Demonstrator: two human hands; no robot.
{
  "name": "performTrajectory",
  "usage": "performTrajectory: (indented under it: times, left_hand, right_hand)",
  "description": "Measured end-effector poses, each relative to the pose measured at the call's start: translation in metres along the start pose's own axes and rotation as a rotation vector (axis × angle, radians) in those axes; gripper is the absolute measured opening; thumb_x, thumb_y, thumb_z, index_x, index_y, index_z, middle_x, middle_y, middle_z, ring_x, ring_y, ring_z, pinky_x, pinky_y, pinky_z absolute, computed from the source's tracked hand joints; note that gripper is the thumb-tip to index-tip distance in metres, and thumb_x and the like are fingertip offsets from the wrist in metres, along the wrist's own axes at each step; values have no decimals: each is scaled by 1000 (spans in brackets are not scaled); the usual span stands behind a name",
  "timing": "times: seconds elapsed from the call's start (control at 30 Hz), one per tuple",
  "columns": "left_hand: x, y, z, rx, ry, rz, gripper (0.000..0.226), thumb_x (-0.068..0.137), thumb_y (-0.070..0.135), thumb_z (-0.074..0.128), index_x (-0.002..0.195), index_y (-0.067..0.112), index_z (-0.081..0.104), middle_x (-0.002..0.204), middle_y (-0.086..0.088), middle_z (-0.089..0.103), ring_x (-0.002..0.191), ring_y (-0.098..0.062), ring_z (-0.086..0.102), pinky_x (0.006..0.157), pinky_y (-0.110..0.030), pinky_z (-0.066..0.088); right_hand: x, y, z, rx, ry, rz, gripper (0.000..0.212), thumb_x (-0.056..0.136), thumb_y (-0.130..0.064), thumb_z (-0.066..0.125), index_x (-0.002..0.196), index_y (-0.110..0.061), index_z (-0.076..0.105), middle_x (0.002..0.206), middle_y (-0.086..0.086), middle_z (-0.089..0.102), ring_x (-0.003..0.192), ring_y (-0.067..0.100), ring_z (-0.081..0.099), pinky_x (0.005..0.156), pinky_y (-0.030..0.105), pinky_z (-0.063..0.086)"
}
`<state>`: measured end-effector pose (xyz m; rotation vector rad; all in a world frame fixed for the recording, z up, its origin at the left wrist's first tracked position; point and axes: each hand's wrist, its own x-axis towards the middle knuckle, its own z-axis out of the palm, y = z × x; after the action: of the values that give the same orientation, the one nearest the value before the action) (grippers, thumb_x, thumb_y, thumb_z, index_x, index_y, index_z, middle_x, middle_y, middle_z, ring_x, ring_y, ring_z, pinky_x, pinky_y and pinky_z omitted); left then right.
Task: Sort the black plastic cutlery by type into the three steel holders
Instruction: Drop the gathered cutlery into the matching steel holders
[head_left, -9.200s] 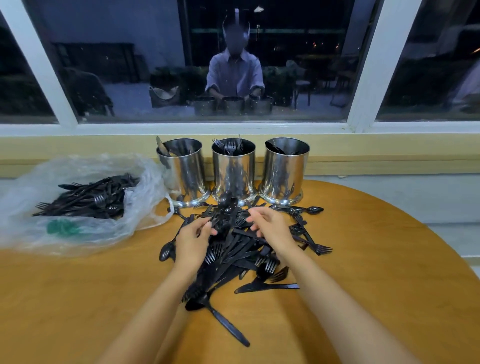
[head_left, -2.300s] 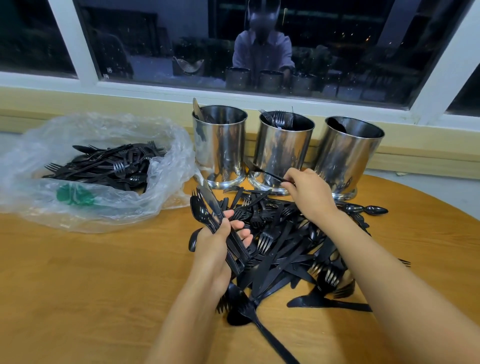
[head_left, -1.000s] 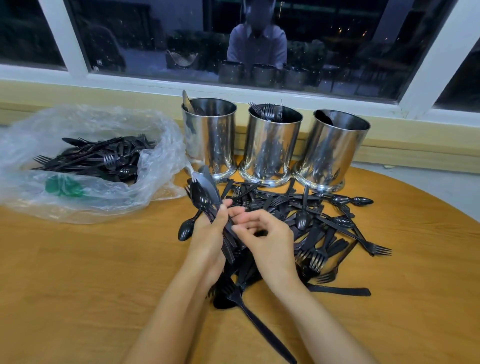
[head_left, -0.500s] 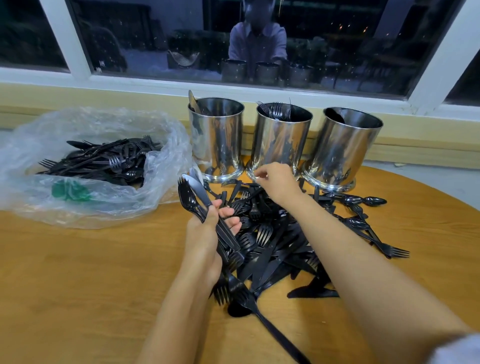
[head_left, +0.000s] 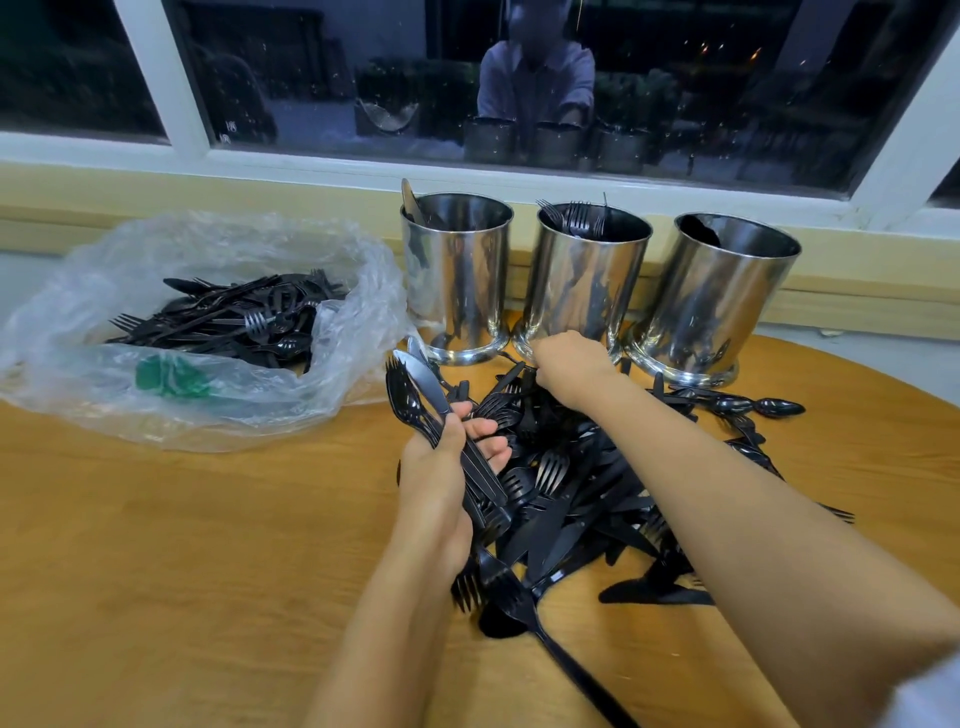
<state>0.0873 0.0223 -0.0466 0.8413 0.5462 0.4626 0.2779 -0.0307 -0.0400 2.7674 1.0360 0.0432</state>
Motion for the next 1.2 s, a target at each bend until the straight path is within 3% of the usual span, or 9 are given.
performTrajectory:
  times: [0.17,0.33,0.53,0.6,0.67,0.77,0.83,1.03,1.2]
  left_hand:
    - [-1,-1,2,11,3,4,24,107,16,35,105,8,57,78,-7,64,64,-16,64,69,-29,61]
    - [0,-3,1,7,-15,-5,23,106,16,36,107,7,57,77,-6,63,66,-17,64,69,-29,61]
    - [0,-4,1,-1,-36,-45,23,106,16,37,110,6,57,80,-7,64,67,-16,65,69,-28,61]
    - [0,-4,0,-11,-45,-66,23,106,16,38,113,5,57,83,-9,65,68,-17,66,70,-29,60]
    - [0,-4,0,-17,-52,-76,24,105,16,38,115,4,57,85,-10,66,69,-17,68,71,-30,61]
    - [0,-6,1,-3,-56,-66,24,105,15,39,118,3,55,88,-12,66,72,-18,69,71,-29,61]
    - [0,-8,3,23,-59,-52,25,105,16,40,120,2,54,90,-13,67,76,-19,70,73,-29,61]
    - [-8,-16,9,137,-110,-44,26,105,22,39,119,7,55,104,-14,69,91,-20,73,75,-27,60]
    - [-7,-18,9,274,-59,-38,23,104,29,41,110,19,61,112,-8,67,101,-19,66,81,-32,55]
  right_hand:
    - [-6,10,0,130,-19,53,18,97,-4,44,114,-5,50,99,13,58,80,30,50,67,37,42]
    - [-5,23,9,378,228,106,23,92,7,45,109,-4,54,108,14,55,89,32,55,74,42,49]
    - [-18,31,-7,-9,537,67,20,93,-7,54,110,-11,64,103,6,56,83,29,56,58,32,29]
    - [-31,29,-15,221,582,163,19,99,-24,53,110,-16,67,102,2,61,83,24,61,60,29,35]
    - [-53,21,-24,709,566,233,19,96,-26,59,108,-18,71,93,-5,66,80,10,60,67,27,43]
    - [-98,4,-28,1592,261,268,22,95,-7,56,112,-16,67,84,-4,63,66,3,53,60,19,46]
    - [-123,-9,-20,1894,116,300,26,95,-1,53,114,-16,64,84,3,64,66,6,59,59,17,49]
    - [-149,-36,4,1716,271,344,12,88,-6,67,98,-12,69,81,1,71,67,6,64,60,15,50]
    - [-148,-49,12,1547,317,233,10,81,-8,75,89,-15,75,81,-5,74,72,3,65,71,16,53]
